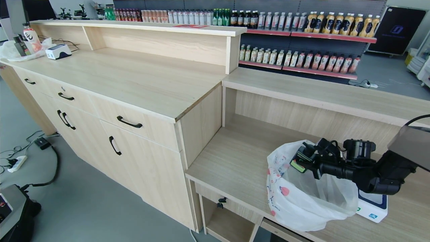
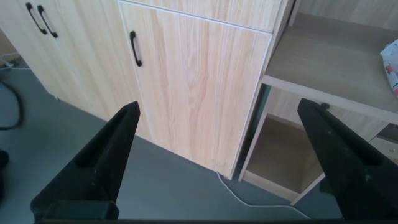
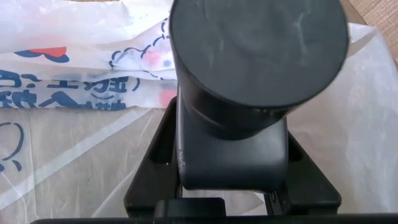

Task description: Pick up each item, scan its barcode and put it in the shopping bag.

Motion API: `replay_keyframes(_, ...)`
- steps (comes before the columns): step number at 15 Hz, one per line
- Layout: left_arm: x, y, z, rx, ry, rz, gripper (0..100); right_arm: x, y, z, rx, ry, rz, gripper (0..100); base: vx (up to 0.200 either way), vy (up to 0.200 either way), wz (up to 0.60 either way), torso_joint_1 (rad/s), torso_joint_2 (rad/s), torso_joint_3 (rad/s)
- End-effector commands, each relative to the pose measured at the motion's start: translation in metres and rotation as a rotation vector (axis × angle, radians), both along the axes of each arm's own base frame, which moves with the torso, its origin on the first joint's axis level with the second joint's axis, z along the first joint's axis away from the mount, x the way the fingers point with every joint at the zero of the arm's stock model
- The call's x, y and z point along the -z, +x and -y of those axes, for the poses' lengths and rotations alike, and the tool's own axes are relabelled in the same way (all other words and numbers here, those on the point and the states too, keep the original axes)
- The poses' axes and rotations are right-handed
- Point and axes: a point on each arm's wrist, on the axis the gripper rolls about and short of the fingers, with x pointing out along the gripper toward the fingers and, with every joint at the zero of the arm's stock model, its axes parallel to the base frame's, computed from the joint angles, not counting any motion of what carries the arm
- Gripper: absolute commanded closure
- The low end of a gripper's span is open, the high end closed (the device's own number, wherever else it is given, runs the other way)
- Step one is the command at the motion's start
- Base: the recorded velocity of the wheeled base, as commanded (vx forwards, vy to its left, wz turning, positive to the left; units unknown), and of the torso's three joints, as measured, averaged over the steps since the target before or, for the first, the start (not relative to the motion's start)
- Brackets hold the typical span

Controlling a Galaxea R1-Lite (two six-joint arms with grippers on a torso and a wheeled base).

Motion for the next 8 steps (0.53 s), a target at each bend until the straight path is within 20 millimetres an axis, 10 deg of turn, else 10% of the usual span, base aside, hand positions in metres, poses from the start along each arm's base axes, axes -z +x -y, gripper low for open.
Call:
replay_keyframes(1,0.0,0.0001,0.0,0.0,-0.001,-0.001,0,0.0069,0.0082,0.0013,0.001,0.0,0.006,100,0.0,0.0,0.0,0.0,0.0,0.0)
replay_keyframes(5,0.0,0.0001,0.0,0.0,-0.001,-0.001,0,0.0056,0.0182,0.0028,0.012,0.024,0.014,100,0.0,0.0,0.0,0.0,0.0,0.0)
replay_keyframes(6,0.0,0.0001,0.0,0.0,-0.001,-0.001,0,0.006,0.0178,0.0027,0.013,0.024,0.011,0,0.0,0.0,0.0,0.0,0.0,0.0)
replay_keyframes(8,0.0,0.0001,0.0,0.0,-0.001,-0.001,0,0.0061,0.0177,0.0034,0.015,0.026,0.009,0,0.0,0.0,0.0,0.0,0.0,0.0)
